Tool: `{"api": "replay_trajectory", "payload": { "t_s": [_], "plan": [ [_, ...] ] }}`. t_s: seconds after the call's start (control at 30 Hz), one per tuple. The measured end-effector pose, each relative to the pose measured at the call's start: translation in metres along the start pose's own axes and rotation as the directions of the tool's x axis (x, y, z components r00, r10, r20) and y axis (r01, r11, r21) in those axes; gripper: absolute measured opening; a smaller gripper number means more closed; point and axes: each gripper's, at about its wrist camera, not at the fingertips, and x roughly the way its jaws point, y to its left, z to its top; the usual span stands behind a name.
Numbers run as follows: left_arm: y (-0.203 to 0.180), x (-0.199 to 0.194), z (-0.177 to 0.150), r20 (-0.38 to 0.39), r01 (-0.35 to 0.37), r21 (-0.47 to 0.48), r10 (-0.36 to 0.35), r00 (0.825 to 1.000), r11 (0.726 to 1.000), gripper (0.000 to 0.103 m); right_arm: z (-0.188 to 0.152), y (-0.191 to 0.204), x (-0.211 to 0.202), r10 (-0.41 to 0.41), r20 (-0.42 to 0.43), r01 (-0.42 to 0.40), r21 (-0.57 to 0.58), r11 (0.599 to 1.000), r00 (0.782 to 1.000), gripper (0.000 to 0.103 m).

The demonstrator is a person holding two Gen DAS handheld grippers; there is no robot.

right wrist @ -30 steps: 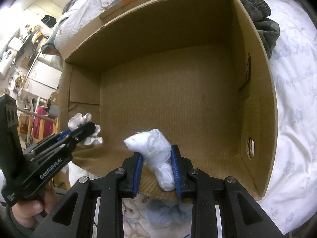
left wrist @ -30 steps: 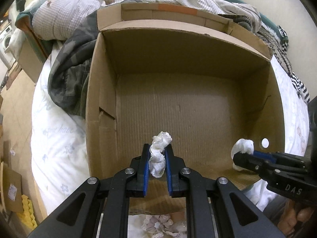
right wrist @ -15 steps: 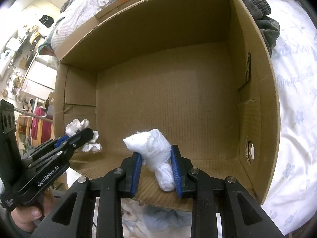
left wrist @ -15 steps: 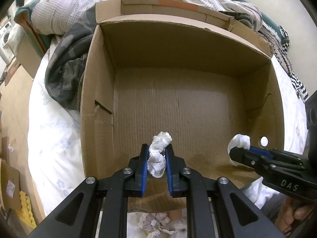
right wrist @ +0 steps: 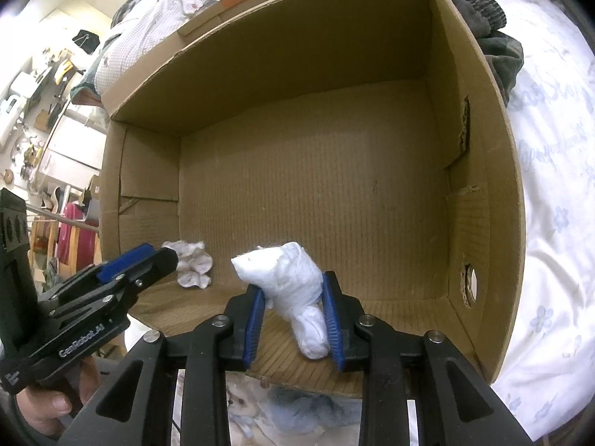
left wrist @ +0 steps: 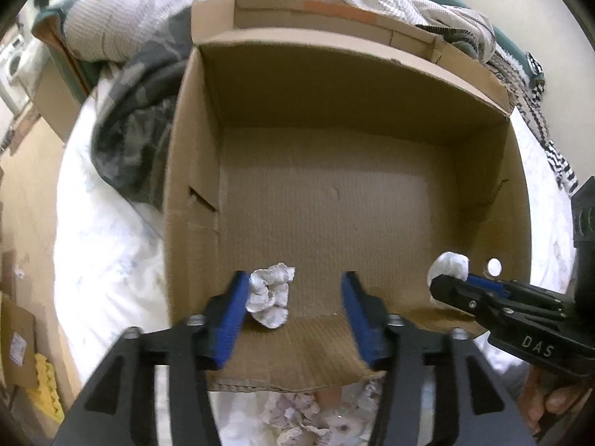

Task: Organize soft objects
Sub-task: 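Lower both held items into the box and open both tools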

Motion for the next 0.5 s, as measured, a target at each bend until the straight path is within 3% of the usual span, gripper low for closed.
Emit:
{"api": "replay_trajectory", "payload": {
  "t_s": [0.13, 0.17, 0.27, 0.5],
  "plan": [
    [-0.001, -0.003, 0.0, 0.015, -0.012, 0.012, 0.012, 1.0, 1.0, 0.061, 0.0, 0.001, -0.005, -0.029, 0.03, 0.029, -0.001, 1.0, 0.999, 0.042],
    [-0.001, -0.002, -0.001, 0.014, -0.014, 0.015, 0.014, 1.0, 1.0, 0.061, 0.001, 0.001, -0.006, -0.031, 0.04, 0.031, 0.0, 1.0, 0.999, 0.051],
    [0.0, -0.002, -0.001, 0.02, -0.013, 0.017, 0.013, 1.0, 1.0, 0.061, 0.002, 0.001, -0.011, -0.039, 0.068, 0.039, 0.002, 0.999, 0.997, 0.066],
    [-0.001, -0.006, -0.002, 0.042, 0.001, 0.015, -0.001, 0.999, 1.0, 0.061, 0.004, 0.005, -0.022, -0.066, 0.129, 0.068, -0.015, 0.998, 0.989, 0.071]
  ]
}}
